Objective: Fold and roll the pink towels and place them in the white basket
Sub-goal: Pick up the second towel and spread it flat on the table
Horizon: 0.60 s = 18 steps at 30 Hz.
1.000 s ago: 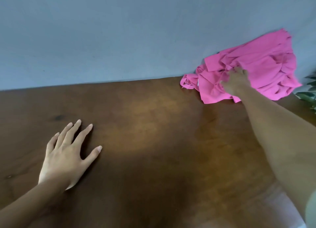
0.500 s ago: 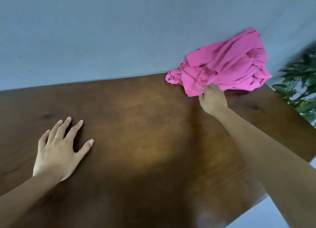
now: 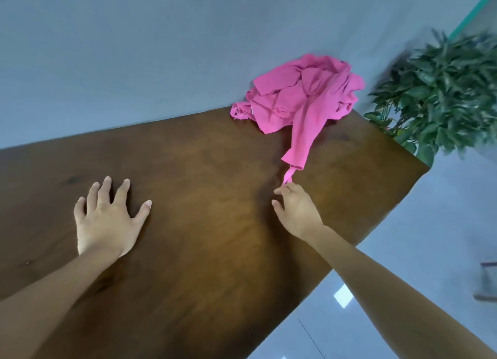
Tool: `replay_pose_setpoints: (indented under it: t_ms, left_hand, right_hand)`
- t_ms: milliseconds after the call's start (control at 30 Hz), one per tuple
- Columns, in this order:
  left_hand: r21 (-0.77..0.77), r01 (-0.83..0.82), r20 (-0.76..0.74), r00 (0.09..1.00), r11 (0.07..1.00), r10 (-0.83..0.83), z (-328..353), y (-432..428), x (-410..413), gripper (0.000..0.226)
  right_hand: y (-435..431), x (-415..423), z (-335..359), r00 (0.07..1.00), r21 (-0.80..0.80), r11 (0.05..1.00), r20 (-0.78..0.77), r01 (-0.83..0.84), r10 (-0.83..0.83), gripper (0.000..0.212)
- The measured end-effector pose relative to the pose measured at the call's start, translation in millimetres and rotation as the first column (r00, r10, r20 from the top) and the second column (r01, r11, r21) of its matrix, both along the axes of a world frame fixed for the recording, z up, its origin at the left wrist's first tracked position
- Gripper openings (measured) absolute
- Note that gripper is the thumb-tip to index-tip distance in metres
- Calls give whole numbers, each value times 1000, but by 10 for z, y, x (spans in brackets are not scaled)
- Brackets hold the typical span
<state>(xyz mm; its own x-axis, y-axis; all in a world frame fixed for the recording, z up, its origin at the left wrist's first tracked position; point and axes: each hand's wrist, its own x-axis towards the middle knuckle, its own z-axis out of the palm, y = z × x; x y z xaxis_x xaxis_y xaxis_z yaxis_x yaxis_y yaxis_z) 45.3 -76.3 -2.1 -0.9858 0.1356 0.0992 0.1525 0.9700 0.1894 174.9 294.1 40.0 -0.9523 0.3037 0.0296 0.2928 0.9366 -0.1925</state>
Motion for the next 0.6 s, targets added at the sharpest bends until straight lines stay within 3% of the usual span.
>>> replay_pose_setpoints:
  t_ms: [267,600]
  left_hand:
    - [-5,50,28,998,999,-50,-6,-46,20,79]
    - [-27,97,77,993,995,-95,5,-107,8,78]
  right_hand:
    - [-1104,789,-21,996,-134,988,-23,82,-86,36]
    - [-2209,1436,139,986,-265,957,84,-116,143,36]
